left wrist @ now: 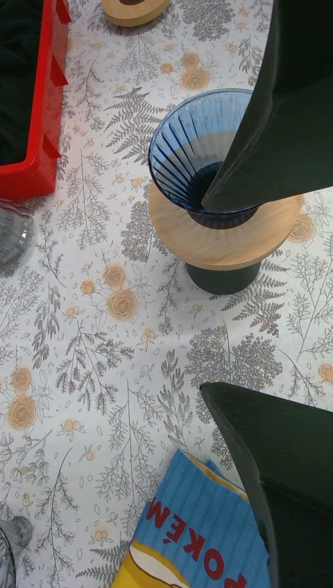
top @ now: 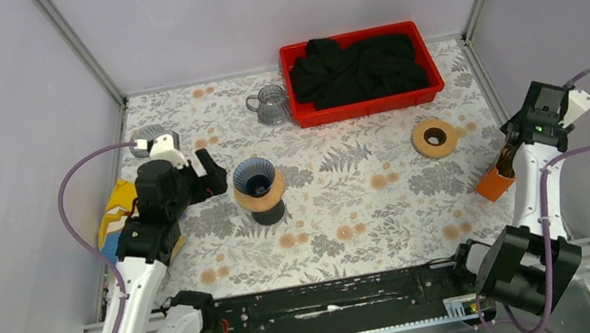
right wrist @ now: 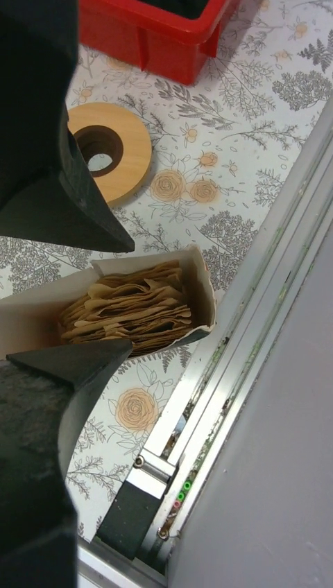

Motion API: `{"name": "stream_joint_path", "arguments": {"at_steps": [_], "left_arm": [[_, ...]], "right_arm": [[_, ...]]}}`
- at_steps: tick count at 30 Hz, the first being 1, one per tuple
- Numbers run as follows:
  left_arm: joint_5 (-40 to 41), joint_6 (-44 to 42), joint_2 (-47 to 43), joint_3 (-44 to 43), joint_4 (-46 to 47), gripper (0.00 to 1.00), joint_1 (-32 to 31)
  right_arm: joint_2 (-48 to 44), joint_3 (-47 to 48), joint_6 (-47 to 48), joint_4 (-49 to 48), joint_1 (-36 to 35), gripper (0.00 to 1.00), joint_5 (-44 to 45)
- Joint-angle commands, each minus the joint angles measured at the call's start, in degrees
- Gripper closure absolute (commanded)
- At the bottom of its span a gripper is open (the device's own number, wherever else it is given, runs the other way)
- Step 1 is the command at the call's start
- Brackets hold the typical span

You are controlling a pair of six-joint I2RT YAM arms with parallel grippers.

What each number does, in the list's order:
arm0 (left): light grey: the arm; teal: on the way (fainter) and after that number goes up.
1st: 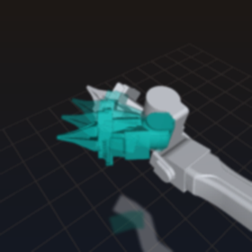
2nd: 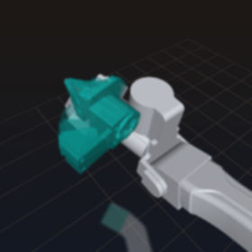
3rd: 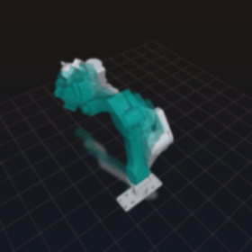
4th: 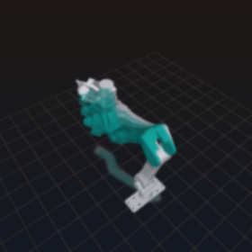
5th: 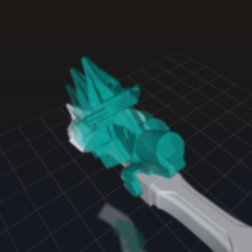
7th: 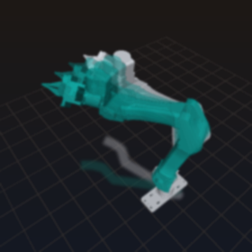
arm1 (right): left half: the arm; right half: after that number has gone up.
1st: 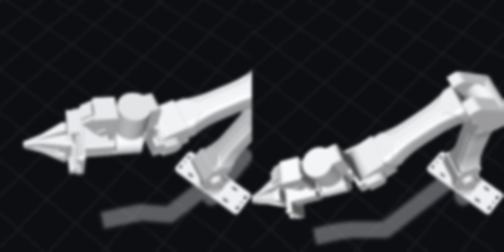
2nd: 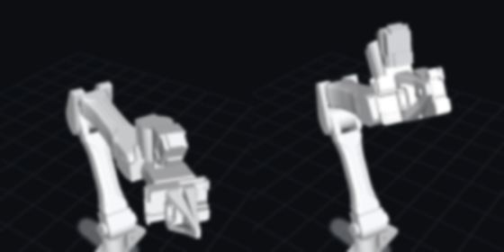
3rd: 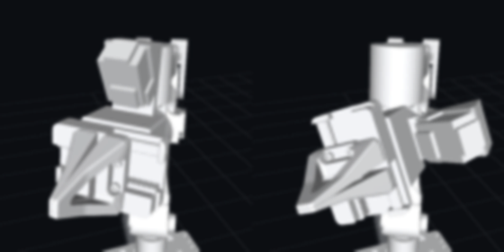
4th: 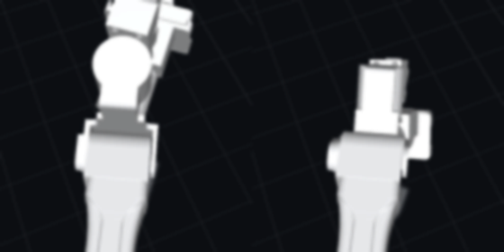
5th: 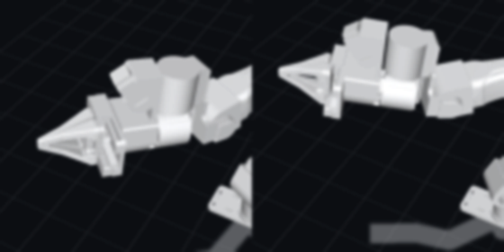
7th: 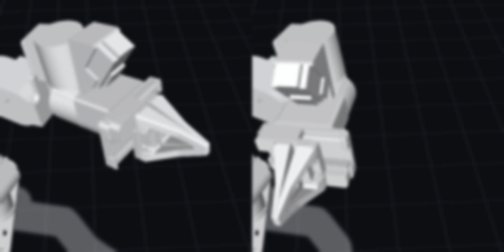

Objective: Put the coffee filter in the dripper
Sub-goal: Pick up the coffee filter from the coffee filter holder.

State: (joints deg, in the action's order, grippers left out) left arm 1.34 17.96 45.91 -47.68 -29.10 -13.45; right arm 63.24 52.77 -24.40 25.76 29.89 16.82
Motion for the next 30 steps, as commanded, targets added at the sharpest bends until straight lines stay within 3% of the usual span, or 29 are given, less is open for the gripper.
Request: {"name": "stream_joint_path", "arguments": {"at_steps": [1,5,11,30], "left_arm": [[-0.06,-1.26,0.29,0.74,4.05,0.00,0.02],[-0.41,-1.26,0.88,0.67,4.14,0.00,0.02],[-0.48,-1.25,0.93,0.70,4.14,0.00,0.03],[-0.75,-1.19,1.28,0.79,4.06,0.00,0.05]], "right_arm": [[0.83,-0.31,-1.17,-2.45,1.82,0.47,-1.87],[2.42,-0.30,-1.22,-2.28,2.20,0.60,-2.48],[2.37,-0.55,-1.69,-2.01,2.67,0.67,-0.52],[2.54,-1.88,-2.22,-2.03,2.67,0.71,1.70]]}}
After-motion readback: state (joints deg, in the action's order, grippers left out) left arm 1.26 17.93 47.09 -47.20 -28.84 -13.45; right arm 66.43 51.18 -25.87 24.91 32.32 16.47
